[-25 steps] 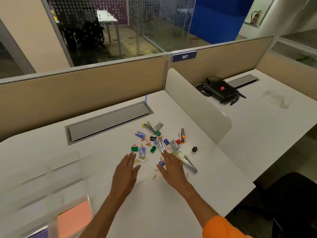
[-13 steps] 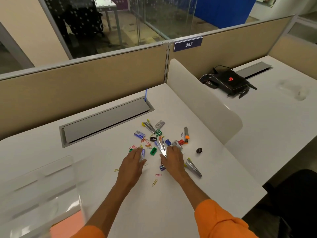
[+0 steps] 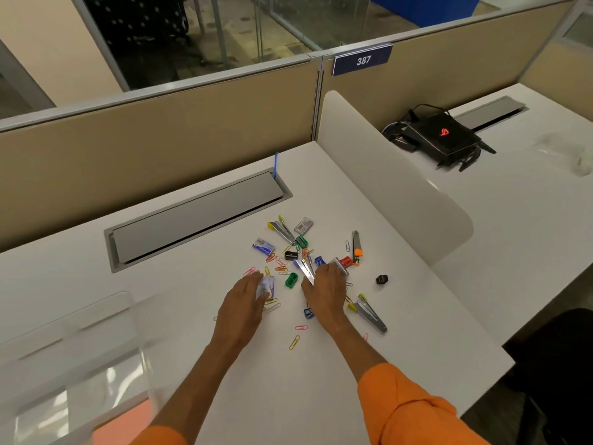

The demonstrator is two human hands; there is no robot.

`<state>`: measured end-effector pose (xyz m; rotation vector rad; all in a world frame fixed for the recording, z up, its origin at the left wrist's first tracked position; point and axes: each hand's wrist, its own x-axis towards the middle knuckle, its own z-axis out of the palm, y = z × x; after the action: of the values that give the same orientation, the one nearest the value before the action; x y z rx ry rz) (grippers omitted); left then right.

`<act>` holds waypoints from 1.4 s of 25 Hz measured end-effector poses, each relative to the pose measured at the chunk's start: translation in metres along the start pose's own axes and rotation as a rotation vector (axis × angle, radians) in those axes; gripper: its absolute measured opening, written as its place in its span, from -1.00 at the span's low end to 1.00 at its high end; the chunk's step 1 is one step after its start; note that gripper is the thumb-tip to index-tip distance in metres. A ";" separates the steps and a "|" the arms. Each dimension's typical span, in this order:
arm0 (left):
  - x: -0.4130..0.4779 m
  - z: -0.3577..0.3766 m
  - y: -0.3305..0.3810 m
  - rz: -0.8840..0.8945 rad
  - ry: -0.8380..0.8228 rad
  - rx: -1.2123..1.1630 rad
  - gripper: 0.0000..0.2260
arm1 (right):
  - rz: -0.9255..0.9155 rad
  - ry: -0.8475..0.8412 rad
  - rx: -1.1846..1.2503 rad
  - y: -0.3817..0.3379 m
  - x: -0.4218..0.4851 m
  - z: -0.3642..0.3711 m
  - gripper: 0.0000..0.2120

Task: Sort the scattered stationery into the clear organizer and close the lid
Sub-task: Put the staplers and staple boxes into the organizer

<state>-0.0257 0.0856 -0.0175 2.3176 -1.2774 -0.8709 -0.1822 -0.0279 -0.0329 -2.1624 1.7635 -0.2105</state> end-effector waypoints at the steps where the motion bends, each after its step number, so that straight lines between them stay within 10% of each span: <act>1: 0.000 -0.001 0.000 0.004 0.001 -0.002 -0.44 | -0.009 0.008 0.014 0.002 -0.001 0.000 -0.59; 30: 0.008 -0.007 0.021 -0.066 -0.021 -0.207 -0.54 | -0.346 0.090 0.263 0.014 0.003 -0.061 -0.74; 35: 0.006 -0.011 0.030 -0.043 0.027 -0.262 -0.59 | -0.053 0.126 0.718 0.011 0.002 -0.074 -0.76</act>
<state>-0.0353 0.0646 0.0054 2.1491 -1.0375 -0.9555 -0.2158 -0.0437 0.0319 -1.6867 1.3870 -0.8612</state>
